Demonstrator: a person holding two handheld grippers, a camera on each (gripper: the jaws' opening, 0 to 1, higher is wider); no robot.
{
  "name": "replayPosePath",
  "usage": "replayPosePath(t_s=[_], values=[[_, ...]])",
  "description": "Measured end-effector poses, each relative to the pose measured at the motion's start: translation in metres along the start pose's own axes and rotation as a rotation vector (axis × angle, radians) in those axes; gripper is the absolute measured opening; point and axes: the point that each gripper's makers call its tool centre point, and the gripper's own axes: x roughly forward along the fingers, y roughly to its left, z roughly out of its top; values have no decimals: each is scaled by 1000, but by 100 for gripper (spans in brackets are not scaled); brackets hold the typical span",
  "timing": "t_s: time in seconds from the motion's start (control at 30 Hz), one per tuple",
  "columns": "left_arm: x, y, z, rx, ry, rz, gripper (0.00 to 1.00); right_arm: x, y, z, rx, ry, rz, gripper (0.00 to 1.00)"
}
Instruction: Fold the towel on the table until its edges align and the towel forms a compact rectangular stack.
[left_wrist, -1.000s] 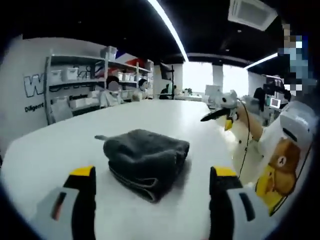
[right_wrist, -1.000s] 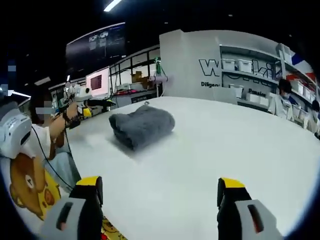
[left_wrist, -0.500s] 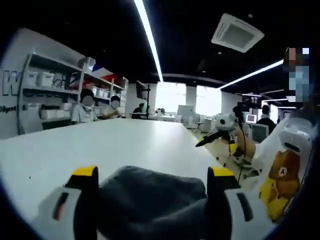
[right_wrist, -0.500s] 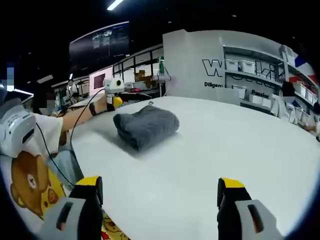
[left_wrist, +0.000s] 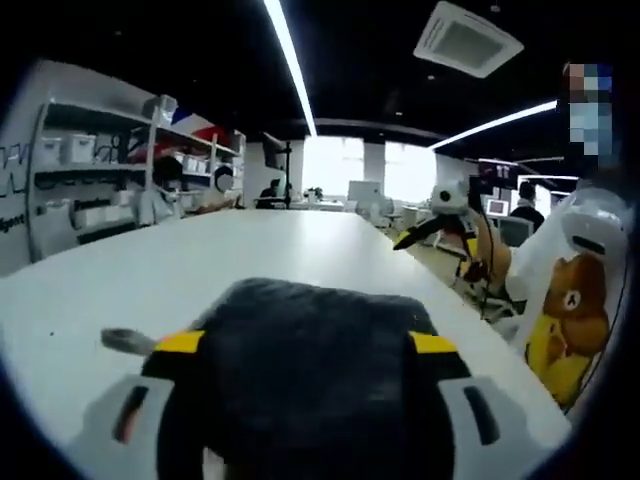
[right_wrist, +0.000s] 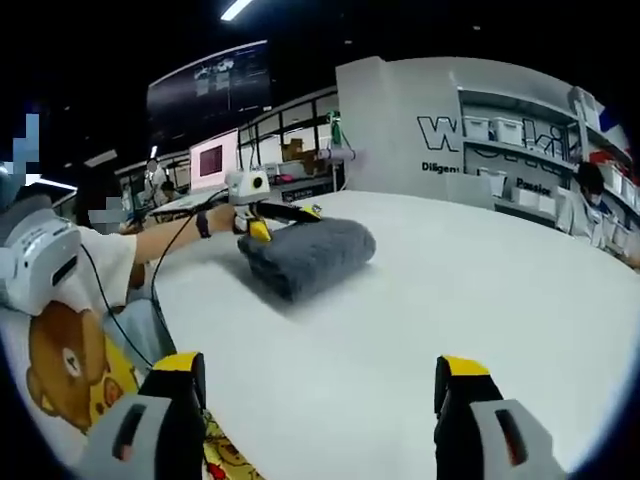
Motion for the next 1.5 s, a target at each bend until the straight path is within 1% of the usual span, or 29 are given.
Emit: replayPosePath(t_s=[0.07, 0.13, 0.2, 0.27, 0.33, 0.4, 0.47, 0.57, 0.63, 0.67, 0.73, 0.77, 0.8, 0.83, 0.87, 0.93, 1.0, 1.03, 1.07, 1.13, 1.17, 1.23, 1.3, 1.33, 1.37, 1.4, 1.43, 1.47, 1.5], values=[[-2, 1, -7, -2, 5, -7, 87, 2, -1, 1, 0, -2, 3, 99], [-3, -2, -7, -9, -12, -22, 88, 3, -1, 1, -1, -3, 4, 99], [-2, -1, -6, 3, -11, -22, 88, 5, -1, 1, -2, -1, 6, 99], [1, 0, -10, 24, 4, -30, 89, 6, -1, -1, -3, 5, 6, 99], [3, 4, -16, 18, 18, -26, 89, 7, -1, -2, -1, 7, 10, 99], [4, 8, -22, -2, 31, -3, 90, 7, -1, -4, 2, 6, 12, 99], [4, 8, -23, 1, 22, 1, 91, 8, 0, -7, 7, 7, 16, 99], [3, 5, -22, 1, 9, 14, 91, 9, 1, -11, 10, 14, 20, 99], [0, 5, -19, -11, 6, 41, 92, 10, 0, -11, 4, 13, 7, 99], [-3, 5, -14, -23, 1, 67, 94, 10, -1, -10, -1, 10, -2, 99], [-10, 3, -3, -34, -28, 121, 99, 10, -2, -7, 0, 2, -22, 99], [-17, 0, 4, -33, -40, 169, 99, 11, -3, -7, 5, 2, -32, 99], [-31, -1, 12, -26, -54, 250, 99, 12, -3, -6, 8, 2, -45, 99], [-44, -1, 13, -31, -39, 318, 99, 12, -4, -6, 10, 2, -57, 99], [-56, -6, 13, -18, -23, 370, 99, 13, -5, -7, 12, 6, -69, 99], [-88, -13, 9, -30, 7, 503, 99, 15, -7, -8, 13, 17, -95, 99], [-119, -25, 3, -48, 20, 615, 99, 18, -10, -8, 4, 13, -138, 99], [-134, -32, -5, -87, 38, 682, 98, 19, -11, -7, 4, 8, -151, 98], [-148, -40, -16, -122, 76, 732, 98, 19, -13, -6, 5, -1, -174, 98], [-169, -56, -30, -167, 88, 826, 98, 21, -16, -2, -3, -23, -214, 98], [-177, -65, -35, -181, 88, 859, 98, 23, -16, 0, -6, -31, -233, 98], [-187, -79, -40, -194, 59, 915, 98, 27, -15, 2, -14, -40, -262, 98], [-194, -93, -49, -214, 68, 963, 99, 33, -12, 1, -20, -30, -284, 99], [-195, -96, -52, -220, 76, 976, 99, 35, -10, 1, -25, -25, -294, 99], [-197, -103, -59, -243, 92, 1006, 99, 37, -7, 0, -31, -20, -302, 99], [-196, -107, -60, -235, 92, 1012, 99, 39, -5, 1, -31, -19, -308, 99], [-197, -109, -61, -244, 86, 1029, 99, 39, -3, 2, -32, -24, -313, 99], [-200, -110, -60, -265, 64, 1059, 99, 41, 0, 3, -35, -26, -316, 99], [-201, -113, -59, -253, 68, 1069, 99, 42, 2, 3, -39, -24, -318, 99]])
